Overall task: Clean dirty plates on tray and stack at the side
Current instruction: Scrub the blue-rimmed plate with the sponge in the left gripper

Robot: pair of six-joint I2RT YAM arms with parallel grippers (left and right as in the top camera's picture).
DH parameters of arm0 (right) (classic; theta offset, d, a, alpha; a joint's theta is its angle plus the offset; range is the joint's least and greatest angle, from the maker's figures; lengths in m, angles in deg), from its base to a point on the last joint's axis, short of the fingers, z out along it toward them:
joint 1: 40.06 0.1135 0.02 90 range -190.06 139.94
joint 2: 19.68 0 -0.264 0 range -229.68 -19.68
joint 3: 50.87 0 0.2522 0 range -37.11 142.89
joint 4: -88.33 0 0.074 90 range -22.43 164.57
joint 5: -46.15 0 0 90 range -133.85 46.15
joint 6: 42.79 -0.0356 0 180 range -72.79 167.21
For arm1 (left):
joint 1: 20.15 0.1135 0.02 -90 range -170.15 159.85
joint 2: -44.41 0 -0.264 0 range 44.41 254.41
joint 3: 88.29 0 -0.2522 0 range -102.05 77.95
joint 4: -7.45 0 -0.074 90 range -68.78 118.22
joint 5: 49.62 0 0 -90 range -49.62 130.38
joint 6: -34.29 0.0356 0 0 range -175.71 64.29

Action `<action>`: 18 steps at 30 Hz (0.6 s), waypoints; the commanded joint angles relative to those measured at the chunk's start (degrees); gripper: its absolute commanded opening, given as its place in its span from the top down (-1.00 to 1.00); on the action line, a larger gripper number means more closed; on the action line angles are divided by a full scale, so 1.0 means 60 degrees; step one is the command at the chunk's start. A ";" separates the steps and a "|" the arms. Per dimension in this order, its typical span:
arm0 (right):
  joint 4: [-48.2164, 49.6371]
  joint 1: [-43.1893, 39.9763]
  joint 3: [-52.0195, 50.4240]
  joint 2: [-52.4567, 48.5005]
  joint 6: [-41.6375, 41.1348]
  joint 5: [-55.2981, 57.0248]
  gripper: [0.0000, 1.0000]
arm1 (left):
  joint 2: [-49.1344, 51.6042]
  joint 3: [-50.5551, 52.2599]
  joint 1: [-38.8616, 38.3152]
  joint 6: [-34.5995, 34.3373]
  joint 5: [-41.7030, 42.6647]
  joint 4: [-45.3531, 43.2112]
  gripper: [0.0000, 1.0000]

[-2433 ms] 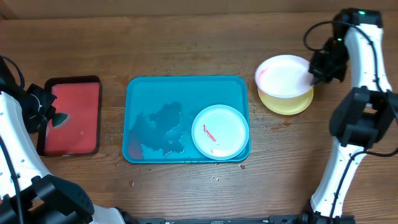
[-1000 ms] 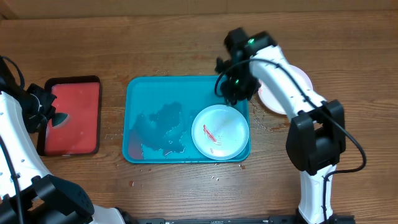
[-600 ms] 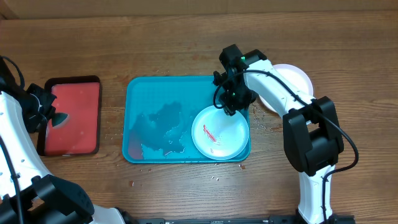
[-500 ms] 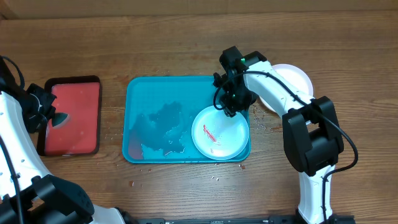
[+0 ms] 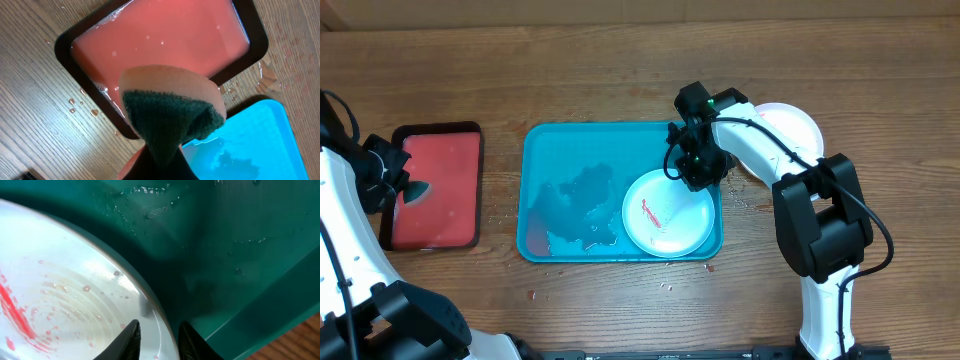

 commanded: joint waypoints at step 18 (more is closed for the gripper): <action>-0.0171 -0.0051 -0.0790 0.0033 -0.2521 -0.0386 0.39 | -0.0022 -0.0073 -0.0087 0.0000 0.0659 -0.0084 0.92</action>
